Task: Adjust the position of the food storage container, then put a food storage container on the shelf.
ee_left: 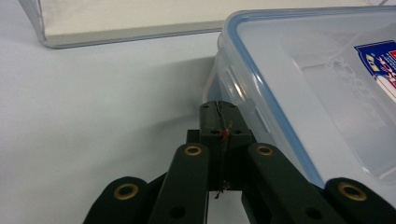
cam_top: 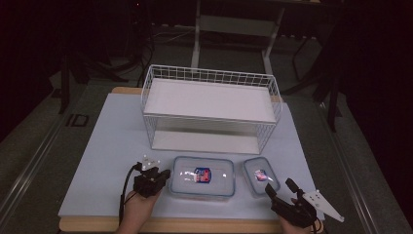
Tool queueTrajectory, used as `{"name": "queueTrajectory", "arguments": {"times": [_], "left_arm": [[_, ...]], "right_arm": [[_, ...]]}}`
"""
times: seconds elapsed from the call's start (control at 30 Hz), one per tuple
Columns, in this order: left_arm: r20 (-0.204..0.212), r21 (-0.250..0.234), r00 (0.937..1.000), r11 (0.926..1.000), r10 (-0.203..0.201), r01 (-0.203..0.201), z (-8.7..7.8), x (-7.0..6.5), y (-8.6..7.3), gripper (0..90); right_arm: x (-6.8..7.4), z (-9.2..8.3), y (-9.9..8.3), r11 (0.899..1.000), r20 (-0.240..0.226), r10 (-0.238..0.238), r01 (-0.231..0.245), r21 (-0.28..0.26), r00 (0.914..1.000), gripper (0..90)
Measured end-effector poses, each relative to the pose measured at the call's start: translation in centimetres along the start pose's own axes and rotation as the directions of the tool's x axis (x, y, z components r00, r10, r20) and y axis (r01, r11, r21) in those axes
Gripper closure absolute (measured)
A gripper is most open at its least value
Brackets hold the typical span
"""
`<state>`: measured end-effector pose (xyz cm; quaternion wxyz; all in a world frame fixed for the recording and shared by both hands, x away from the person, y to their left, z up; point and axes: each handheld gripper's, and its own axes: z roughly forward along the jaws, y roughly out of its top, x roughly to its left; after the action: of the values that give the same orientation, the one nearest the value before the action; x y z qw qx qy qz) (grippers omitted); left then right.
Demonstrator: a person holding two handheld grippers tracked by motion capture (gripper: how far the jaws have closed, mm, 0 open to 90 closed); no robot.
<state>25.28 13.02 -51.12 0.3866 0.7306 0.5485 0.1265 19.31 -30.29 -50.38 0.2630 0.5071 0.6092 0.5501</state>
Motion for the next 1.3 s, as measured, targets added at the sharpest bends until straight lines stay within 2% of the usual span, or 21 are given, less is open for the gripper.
{"name": "queueTrajectory", "arguments": {"times": [0.13, 0.17, 0.23, 0.27, 0.33, 0.37, 0.53, 0.57, 0.6, 0.63, 0.7, 0.73, 0.83, 0.87, 0.9, 0.93, 0.97, 1.0, 1.03, 1.2, 1.3], "left_arm": [[0.010, -0.010, 0.9992, 0.9992, -0.039, 0.039, -0.3, 1.1, -0.7, 77.0], [0.032, -0.019, 0.9965, 0.9967, -0.078, 0.078, -0.7, 2.0, -1.0, 74.0], [0.038, -0.025, 0.9956, 0.9959, -0.086, 0.087, -1.0, 2.3, -1.1, 65.3], [0.040, -0.025, 0.9957, 0.9961, -0.084, 0.085, -1.2, 2.6, -1.3, 65.3], [0.028, -0.023, 0.9947, 0.9947, -0.099, 0.100, -1.5, 3.1, -1.4, 49.0], [0.031, -0.028, 0.9945, 0.9945, -0.100, 0.101, -1.8, 3.4, -1.6, 44.3], [0.017, -0.057, 0.9945, 0.9929, -0.103, 0.104, -2.4, 3.7, -1.8, 29.3], [0.025, -0.069, 0.9941, 0.9919, -0.105, 0.107, -2.6, 3.8, -1.9, 23.6], [0.040, -0.072, 0.9938, 0.9917, -0.103, 0.106, -2.7, 3.8, -1.9, 23.6], [0.042, -0.069, 0.9934, 0.9917, -0.106, 0.109, -2.8, 3.8, -2.0, 15.3], [0.100, -0.101, 0.9899, 0.9886, -0.101, 0.111, -3.3, 3.6, -2.2, 13.1], [0.124, -0.107, 0.9861, 0.9865, -0.111, 0.124, -3.4, 3.6, -2.2, 8.4], [0.142, -0.115, 0.9826, 0.9839, -0.120, 0.136, -3.7, 3.4, -2.2, 5.8], [0.143, -0.109, 0.9820, 0.9842, -0.123, 0.140, -3.7, 3.4, -2.2, 5.1], [0.143, -0.098, 0.9812, 0.9847, -0.129, 0.144, -3.7, 3.3, -2.1, 5.1], [0.158, -0.088, 0.9773, 0.9838, -0.141, 0.156, -3.7, 3.3, -2.1, 5.1], [0.158, -0.088, 0.9773, 0.9838, -0.141, 0.156, -3.7, 3.3, -2.1, 5.1], [0.181, -0.032, 0.9652, 0.9797, -0.189, 0.198, -3.6, 3.2, -2.0, 5.2], [0.192, -0.021, 0.9609, 0.9780, -0.200, 0.208, -3.6, 3.1, -2.0, 5.4], [0.190, 0.028, 0.9569, 0.9754, -0.220, 0.219, -3.6, 2.6, -1.7, 5.5], [0.208, 0.062, 0.9479, 0.9704, -0.241, 0.233, -3.5, 2.3, -1.4, 5.5]], "right_arm": [[-0.1, 0.0, 0.0, 1.000, 0.003, 0.011, -0.011, 0.007, 0.9999, 14.6], [-0.1, 0.1, 0.0, 1.000, 0.006, 0.015, -0.015, 0.011, 0.9999, 14.6], [0.0, 0.1, 0.0, 1.000, 0.015, 0.023, -0.023, 0.017, 0.9996, 14.6], [0.0, 0.1, 0.0, 1.000, 0.015, 0.023, -0.023, 0.017, 0.9996, 14.6], [0.2, 0.1, 0.0, 1.000, 0.032, 0.014, -0.015, 0.026, 0.9994, 14.6], [0.3, 0.2, -0.1, 0.999, 0.037, 0.010, -0.012, 0.038, 0.9993, 14.5], [0.6, 0.5, -0.2, 0.998, 0.031, 0.005, -0.007, 0.059, 0.9995, 14.5], [0.7, 0.6, -0.2, 0.998, 0.027, 0.001, -0.003, 0.066, 0.9996, 14.5], [0.7, 0.6, -0.2, 0.998, 0.027, 0.001, -0.003, 0.066, 0.9996, 14.5], [0.8, 0.8, -0.3, 0.997, 0.022, 0.004, -0.006, 0.078, 0.9997, 14.5], [0.9, 0.9, -0.4, 0.996, 0.023, 0.000, -0.002, 0.088, 0.9997, 14.4], [0.9, 0.9, -0.3, 0.996, 0.023, -0.001, -0.001, 0.092, 0.9997, 14.5], [1.1, 0.9, -0.3, 0.995, 0.023, -0.011, 0.009, 0.097, 0.9997, 16.4], [1.2, 0.9, -0.1, 0.994, 0.002, 0.008, -0.008, 0.107, 1.0000, 16.4], [1.2, 0.9, -0.1, 0.994, 0.002, 0.008, -0.008, 0.107, 1.0000, 16.4], [1.2, 0.9, 0.0, 0.994, -0.007, 0.021, -0.020, 0.112, 0.9998, 16.3], [1.2, 0.9, 0.0, 0.994, -0.007, 0.021, -0.020, 0.112, 0.9998, 16.3], [1.3, 1.1, 0.2, 0.988, -0.026, 0.071, -0.067, 0.140, 0.9971, 16.3], [1.3, 1.2, 0.3, 0.985, -0.030, 0.089, -0.083, 0.154, 0.9956, 16.0], [1.8, 1.6, 0.7, 0.973, -0.028, 0.148, -0.141, 0.181, 0.9886, 14.2], [2.2, 2.0, 1.2, 0.960, -0.045, 0.199, -0.186, 0.209, 0.9789, 14.2]]}}
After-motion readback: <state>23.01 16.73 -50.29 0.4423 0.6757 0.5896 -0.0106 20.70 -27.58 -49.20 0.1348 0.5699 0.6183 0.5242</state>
